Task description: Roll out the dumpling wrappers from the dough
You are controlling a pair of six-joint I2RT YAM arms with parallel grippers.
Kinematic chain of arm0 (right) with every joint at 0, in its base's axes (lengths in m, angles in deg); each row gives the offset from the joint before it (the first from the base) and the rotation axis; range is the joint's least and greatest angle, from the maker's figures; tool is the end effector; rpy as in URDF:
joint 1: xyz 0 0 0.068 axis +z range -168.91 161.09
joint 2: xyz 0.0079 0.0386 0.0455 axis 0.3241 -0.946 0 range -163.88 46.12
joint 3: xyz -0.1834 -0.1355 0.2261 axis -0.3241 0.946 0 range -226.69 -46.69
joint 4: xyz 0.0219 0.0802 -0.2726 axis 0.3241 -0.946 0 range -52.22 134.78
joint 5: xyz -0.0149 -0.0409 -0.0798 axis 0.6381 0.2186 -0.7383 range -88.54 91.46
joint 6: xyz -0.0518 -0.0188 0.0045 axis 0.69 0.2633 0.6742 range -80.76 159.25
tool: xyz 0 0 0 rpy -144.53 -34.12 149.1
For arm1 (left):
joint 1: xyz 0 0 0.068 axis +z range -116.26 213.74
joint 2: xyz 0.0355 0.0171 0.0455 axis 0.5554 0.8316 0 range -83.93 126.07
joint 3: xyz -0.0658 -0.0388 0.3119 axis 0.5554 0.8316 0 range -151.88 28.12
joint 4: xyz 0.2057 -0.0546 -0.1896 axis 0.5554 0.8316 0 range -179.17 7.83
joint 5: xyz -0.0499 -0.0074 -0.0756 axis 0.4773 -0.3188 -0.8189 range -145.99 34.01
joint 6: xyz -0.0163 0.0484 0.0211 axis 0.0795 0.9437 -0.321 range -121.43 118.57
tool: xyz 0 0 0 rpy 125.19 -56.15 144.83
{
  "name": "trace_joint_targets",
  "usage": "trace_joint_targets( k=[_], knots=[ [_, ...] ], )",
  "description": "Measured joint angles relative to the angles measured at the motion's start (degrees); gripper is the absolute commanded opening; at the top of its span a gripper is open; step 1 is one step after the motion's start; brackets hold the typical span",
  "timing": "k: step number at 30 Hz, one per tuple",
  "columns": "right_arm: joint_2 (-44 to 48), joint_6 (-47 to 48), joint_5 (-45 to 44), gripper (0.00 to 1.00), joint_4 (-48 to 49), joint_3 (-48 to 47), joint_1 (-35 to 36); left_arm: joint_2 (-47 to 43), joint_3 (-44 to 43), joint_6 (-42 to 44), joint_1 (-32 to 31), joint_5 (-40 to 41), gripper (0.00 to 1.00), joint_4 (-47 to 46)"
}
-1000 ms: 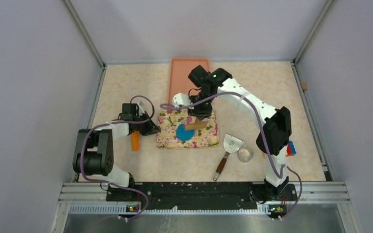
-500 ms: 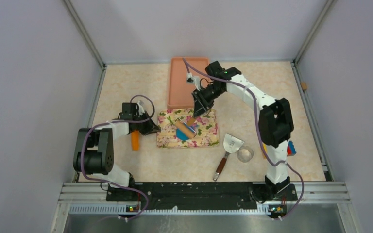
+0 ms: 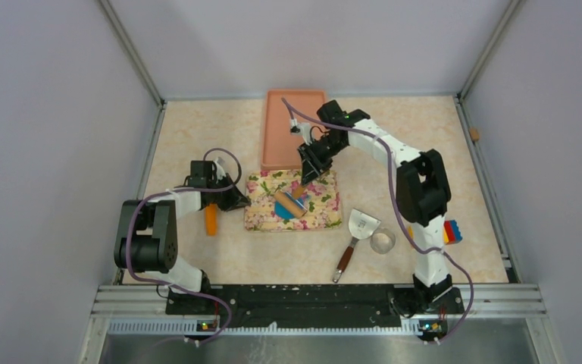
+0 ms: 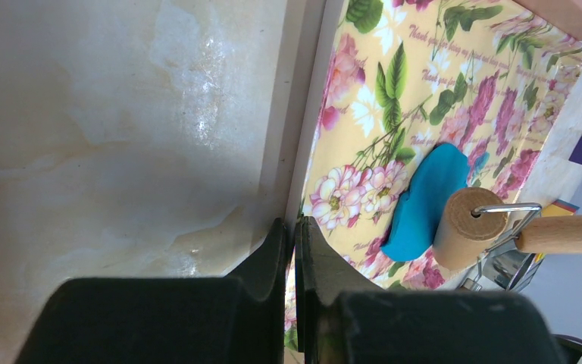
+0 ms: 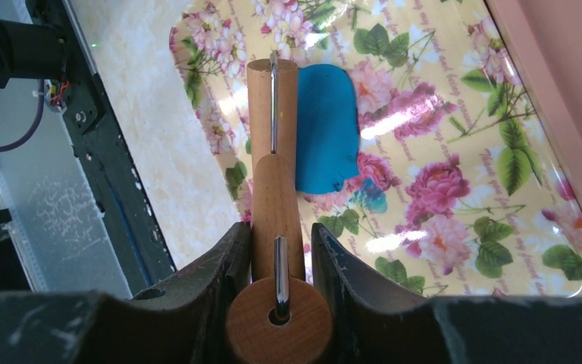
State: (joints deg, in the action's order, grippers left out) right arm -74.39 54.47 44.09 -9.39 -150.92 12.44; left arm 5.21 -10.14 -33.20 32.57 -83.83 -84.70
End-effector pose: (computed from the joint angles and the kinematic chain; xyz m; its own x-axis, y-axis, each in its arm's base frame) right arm 0.4045 0.2764 0.2698 -0.6251 -0.6071 -0.4905 -0.7675 0.3637 0.5279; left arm 0.2928 -0.0234 0.1673 -0.8485 -0.4484 -0.2812 -0.1920 0.7558 -0.6260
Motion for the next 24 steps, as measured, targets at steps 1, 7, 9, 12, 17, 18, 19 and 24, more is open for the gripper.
trace_joint_targets(
  k=[1,7,9,12,17,18,19,24],
  knots=[
    [0.0,-0.3,0.0,0.00,0.4,0.4,0.0,0.0,0.0,0.0,0.0,0.0,0.00,0.0],
    [0.0,-3.1,-0.9,0.00,1.6,1.5,0.1,0.0,0.0,0.0,0.0,0.0,0.00,0.0],
    [0.0,-3.9,-1.4,0.00,1.9,1.5,0.4,0.0,0.0,0.0,0.0,0.0,0.00,0.0],
    [0.0,-5.2,-2.6,0.00,2.2,1.5,1.0,0.0,0.0,0.0,0.0,0.0,0.00,0.0],
    [-0.4,-6.4,-3.4,0.00,2.5,1.2,1.8,0.0,0.1,0.0,0.7,-0.3,0.00,0.1],
    [-0.8,-6.5,-3.3,0.00,2.5,0.9,1.9,-0.1,0.1,0.0,0.9,-0.4,0.00,0.1],
    [-1.2,-6.8,-3.3,0.00,2.4,0.5,1.9,-0.2,0.2,0.0,1.1,-0.3,0.00,0.1],
    [-3.0,-7.8,-2.5,0.00,2.0,-1.0,2.0,-0.7,0.6,0.2,1.5,-0.1,0.00,0.1]
  ],
)
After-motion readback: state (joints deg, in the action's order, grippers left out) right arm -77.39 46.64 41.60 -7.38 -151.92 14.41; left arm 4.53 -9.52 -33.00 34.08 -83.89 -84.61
